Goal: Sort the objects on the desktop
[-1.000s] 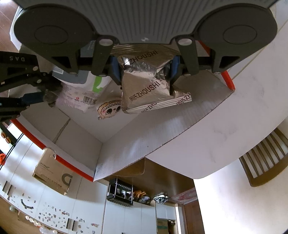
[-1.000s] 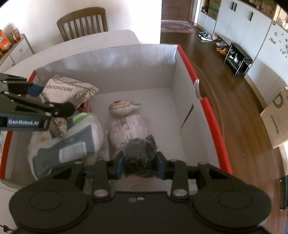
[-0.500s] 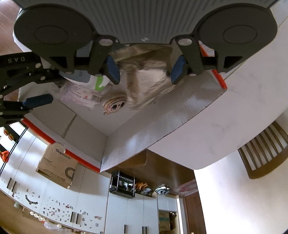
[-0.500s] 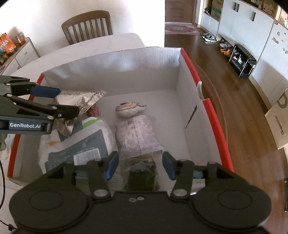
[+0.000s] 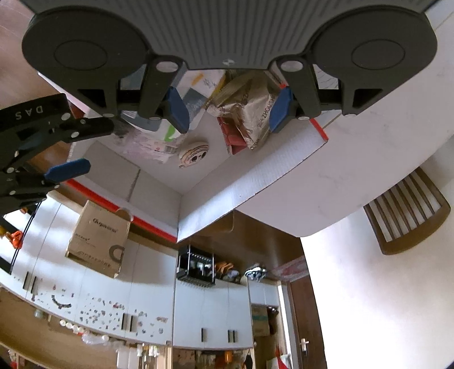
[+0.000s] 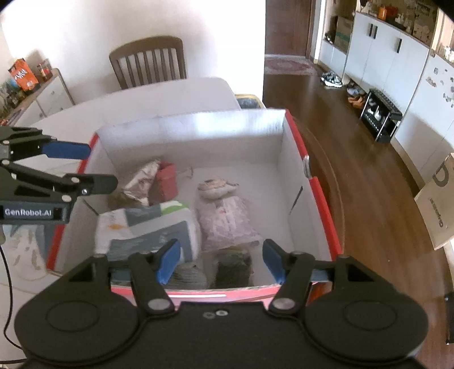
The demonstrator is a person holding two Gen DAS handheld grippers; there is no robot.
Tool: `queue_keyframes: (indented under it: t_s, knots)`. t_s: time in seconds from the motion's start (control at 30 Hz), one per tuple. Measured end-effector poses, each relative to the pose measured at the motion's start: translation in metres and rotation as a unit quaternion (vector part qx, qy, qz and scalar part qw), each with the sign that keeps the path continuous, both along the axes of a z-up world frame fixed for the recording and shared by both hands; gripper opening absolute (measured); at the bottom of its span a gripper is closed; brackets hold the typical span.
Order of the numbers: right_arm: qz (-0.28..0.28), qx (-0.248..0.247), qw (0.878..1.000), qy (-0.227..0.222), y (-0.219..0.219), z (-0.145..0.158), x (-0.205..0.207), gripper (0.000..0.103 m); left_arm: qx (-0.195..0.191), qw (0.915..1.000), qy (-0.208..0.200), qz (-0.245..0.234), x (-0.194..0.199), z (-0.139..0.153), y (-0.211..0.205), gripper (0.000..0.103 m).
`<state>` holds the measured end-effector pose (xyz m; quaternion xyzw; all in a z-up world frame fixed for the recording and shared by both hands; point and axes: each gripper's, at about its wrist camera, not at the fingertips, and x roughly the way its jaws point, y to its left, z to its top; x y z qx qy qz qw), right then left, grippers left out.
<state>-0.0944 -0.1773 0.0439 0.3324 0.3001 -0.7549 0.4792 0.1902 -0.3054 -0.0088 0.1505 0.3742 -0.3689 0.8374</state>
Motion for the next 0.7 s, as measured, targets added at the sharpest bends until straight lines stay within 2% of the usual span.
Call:
queue_keyframes:
  t_s: [0.17, 0.4, 0.47, 0.7]
  knots:
    - [0.005, -0.017, 1.0, 0.002, 0.006, 0.009, 0.021, 0.065, -0.014, 0.9999, -0.002, 0.0, -0.016, 0.008, 0.018, 0.061]
    - [0.011, -0.043, 0.999, 0.006, 0.017, 0.017, 0.05, 0.068, -0.039, 0.9988, -0.019, 0.023, -0.039, 0.022, 0.047, 0.061]
    - [0.013, -0.051, 0.999, 0.009, 0.02, 0.019, 0.057, 0.07, -0.042, 0.9986, -0.019, 0.024, -0.045, 0.025, 0.053, 0.067]
    - [0.016, -0.069, 0.997, 0.018, 0.029, 0.021, 0.081, 0.073, -0.046, 0.9986, -0.012, 0.022, -0.064, 0.026, 0.069, 0.069]
